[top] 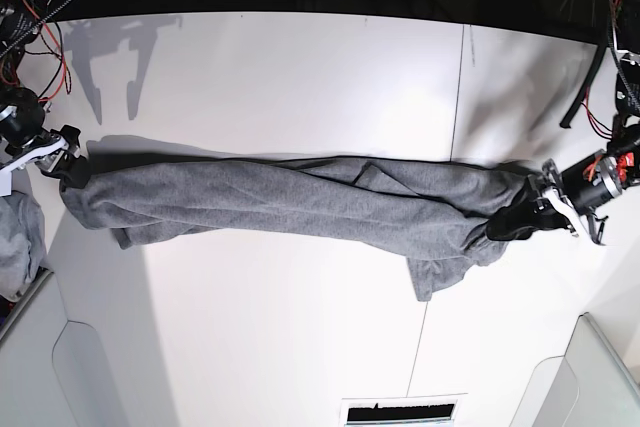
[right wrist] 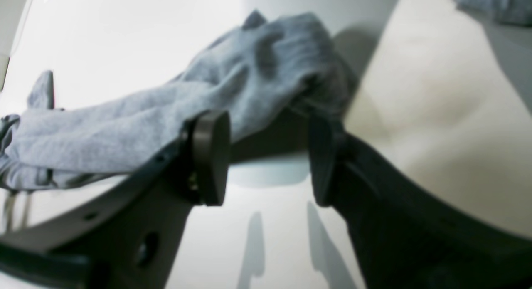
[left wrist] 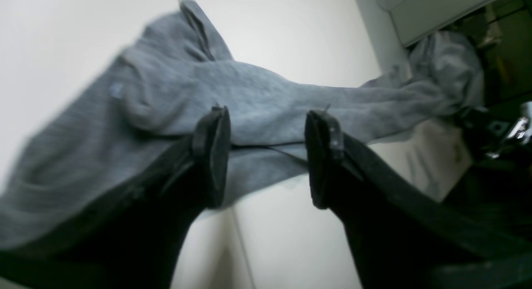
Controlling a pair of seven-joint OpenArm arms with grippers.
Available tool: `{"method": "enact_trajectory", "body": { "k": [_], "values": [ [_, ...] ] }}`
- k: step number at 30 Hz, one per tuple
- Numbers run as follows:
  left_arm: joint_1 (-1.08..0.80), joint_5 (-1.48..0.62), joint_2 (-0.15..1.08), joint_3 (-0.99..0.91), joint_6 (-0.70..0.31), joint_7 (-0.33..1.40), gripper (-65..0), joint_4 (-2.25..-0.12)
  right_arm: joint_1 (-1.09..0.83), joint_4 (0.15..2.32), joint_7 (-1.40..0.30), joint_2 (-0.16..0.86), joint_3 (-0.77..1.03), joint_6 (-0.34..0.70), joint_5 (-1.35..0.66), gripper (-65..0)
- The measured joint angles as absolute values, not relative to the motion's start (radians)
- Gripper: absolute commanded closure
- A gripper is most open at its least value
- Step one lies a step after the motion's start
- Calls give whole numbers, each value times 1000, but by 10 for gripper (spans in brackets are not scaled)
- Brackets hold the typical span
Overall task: Layout the t-shirt on the table in an organized manner, then fold the t-shirt properly
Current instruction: 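Move the left gripper inward along the shirt and grasp it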
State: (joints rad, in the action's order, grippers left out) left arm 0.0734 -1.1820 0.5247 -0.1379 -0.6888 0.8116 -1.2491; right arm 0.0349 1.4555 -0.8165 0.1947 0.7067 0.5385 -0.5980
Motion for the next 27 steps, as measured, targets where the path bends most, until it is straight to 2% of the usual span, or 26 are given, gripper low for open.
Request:
{"method": "enact_trajectory", "body": {
  "k": [8, 16, 27],
  "values": [
    [10, -1093, 341, -137, -688, 810, -317, -1248, -14, 1456, -812, 195, 707, 538, -584, -304],
    [10, -960, 284, 14, -659, 713, -317, -1245, -9, 1456, -805, 180, 707, 538, -559, -304],
    [14, -854, 249, 15, -579, 619, -317, -1241, -22, 1456, -805, 180, 708, 538, -557, -304]
  ]
}}
